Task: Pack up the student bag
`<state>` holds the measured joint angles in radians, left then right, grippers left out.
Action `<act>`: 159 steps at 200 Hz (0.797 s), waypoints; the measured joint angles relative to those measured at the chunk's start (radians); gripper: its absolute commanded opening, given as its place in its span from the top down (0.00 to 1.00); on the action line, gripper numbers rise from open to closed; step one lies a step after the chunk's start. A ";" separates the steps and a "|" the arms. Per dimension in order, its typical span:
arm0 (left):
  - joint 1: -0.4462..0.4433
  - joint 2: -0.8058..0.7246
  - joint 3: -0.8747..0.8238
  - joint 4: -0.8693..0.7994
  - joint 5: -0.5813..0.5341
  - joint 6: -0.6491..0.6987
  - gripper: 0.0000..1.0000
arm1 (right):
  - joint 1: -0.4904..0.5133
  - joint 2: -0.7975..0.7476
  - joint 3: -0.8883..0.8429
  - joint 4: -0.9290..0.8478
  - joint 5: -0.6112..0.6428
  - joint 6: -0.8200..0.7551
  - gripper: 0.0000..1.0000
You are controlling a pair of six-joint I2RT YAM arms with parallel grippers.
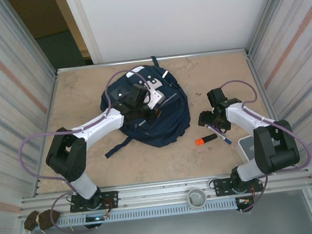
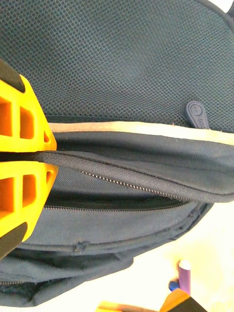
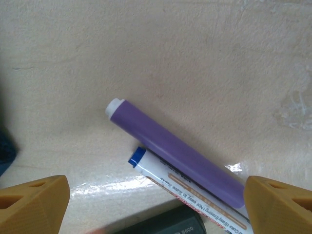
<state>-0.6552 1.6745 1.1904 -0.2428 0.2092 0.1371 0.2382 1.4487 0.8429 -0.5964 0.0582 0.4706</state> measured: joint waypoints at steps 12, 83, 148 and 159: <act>0.000 -0.017 -0.009 0.007 0.001 -0.004 1.00 | 0.026 -0.012 -0.001 -0.021 0.011 0.011 0.10; 0.001 -0.060 -0.039 0.032 0.003 -0.022 1.00 | 0.142 -0.178 -0.117 -0.076 -0.006 0.148 0.07; 0.002 -0.061 -0.058 0.057 0.010 -0.030 1.00 | 0.163 -0.125 -0.187 0.067 -0.098 0.262 0.09; 0.002 -0.062 -0.061 0.060 0.010 -0.030 1.00 | 0.170 -0.108 -0.187 0.090 -0.101 0.264 0.10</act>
<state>-0.6537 1.6127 1.1294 -0.1829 0.2188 0.1070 0.4080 1.3411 0.6559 -0.5060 -0.0433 0.7345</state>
